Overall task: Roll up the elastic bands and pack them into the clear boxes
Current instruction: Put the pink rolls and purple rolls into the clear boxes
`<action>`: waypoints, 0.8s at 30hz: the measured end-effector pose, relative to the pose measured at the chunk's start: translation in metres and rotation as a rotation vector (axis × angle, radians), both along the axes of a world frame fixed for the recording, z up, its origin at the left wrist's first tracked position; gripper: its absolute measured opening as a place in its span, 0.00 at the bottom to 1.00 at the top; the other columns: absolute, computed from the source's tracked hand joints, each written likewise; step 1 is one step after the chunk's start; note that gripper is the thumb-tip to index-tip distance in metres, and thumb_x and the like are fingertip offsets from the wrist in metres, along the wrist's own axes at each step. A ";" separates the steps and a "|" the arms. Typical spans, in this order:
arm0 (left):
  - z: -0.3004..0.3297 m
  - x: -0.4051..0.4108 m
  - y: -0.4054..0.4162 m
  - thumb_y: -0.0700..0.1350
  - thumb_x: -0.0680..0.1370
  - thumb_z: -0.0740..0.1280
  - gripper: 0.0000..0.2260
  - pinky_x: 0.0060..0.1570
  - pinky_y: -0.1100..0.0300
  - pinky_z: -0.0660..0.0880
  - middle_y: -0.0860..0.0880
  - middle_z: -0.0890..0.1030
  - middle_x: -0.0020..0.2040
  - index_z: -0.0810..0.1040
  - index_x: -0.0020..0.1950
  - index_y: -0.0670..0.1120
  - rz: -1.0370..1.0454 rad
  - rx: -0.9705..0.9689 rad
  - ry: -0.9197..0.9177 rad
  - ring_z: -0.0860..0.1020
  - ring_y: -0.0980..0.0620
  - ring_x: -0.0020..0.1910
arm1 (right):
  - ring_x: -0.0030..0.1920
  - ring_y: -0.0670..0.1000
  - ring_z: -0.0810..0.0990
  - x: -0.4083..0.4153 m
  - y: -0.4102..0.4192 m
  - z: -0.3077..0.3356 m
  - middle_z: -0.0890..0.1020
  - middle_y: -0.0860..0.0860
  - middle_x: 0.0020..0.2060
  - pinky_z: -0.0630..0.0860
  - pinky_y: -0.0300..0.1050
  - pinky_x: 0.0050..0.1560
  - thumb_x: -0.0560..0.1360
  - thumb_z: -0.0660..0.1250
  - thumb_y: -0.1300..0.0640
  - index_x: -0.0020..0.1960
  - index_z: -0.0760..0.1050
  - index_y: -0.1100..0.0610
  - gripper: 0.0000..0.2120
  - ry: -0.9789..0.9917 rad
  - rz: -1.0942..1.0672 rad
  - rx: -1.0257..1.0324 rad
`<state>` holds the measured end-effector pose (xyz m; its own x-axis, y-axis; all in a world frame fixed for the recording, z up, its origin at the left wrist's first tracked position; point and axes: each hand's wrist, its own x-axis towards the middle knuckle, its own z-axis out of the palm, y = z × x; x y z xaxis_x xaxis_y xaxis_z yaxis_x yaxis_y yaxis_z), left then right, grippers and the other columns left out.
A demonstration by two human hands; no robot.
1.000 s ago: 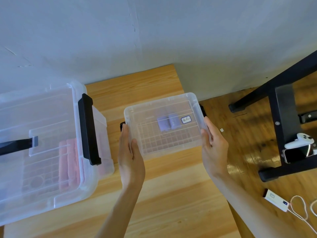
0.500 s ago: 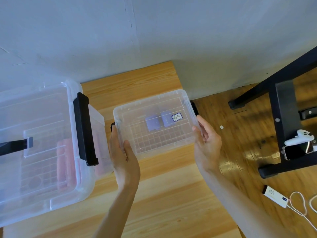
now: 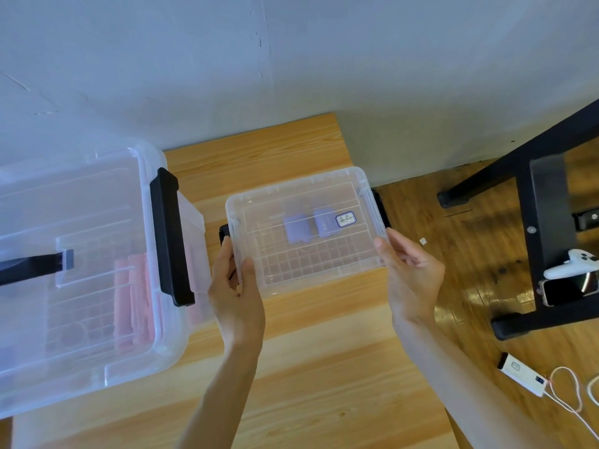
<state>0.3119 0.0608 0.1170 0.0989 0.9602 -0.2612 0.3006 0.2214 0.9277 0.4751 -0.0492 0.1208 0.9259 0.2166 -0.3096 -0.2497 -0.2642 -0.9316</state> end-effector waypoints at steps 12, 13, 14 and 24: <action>0.010 0.000 0.013 0.44 0.81 0.67 0.15 0.54 0.72 0.75 0.69 0.80 0.52 0.77 0.68 0.54 0.143 -0.217 -0.140 0.77 0.73 0.52 | 0.47 0.48 0.83 0.012 0.002 0.016 0.85 0.51 0.45 0.74 0.49 0.66 0.70 0.76 0.62 0.54 0.83 0.53 0.13 0.325 -0.038 0.075; 0.010 0.001 0.013 0.44 0.81 0.67 0.15 0.52 0.72 0.75 0.68 0.81 0.52 0.78 0.66 0.55 0.144 -0.229 -0.149 0.78 0.72 0.51 | 0.47 0.48 0.83 0.012 0.002 0.016 0.85 0.50 0.46 0.76 0.47 0.63 0.71 0.75 0.62 0.55 0.83 0.54 0.13 0.277 -0.005 0.044; 0.010 0.001 0.014 0.44 0.81 0.67 0.14 0.50 0.72 0.76 0.68 0.82 0.52 0.79 0.65 0.56 0.143 -0.223 -0.144 0.79 0.71 0.51 | 0.48 0.48 0.83 0.011 0.002 0.016 0.85 0.50 0.47 0.78 0.45 0.60 0.72 0.75 0.62 0.55 0.83 0.54 0.13 0.216 0.034 0.005; 0.006 0.004 0.017 0.49 0.77 0.72 0.21 0.69 0.49 0.70 0.59 0.70 0.65 0.70 0.67 0.57 0.166 -0.110 0.100 0.69 0.54 0.67 | 0.64 0.45 0.72 0.028 0.008 0.010 0.75 0.45 0.64 0.66 0.33 0.55 0.73 0.74 0.51 0.62 0.75 0.46 0.18 -0.060 0.232 -0.219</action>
<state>0.3156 0.0779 0.1228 -0.0895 0.9263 -0.3659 0.3405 0.3737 0.8628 0.5029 -0.0414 0.1307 0.8778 0.3581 -0.3182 -0.1058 -0.5030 -0.8578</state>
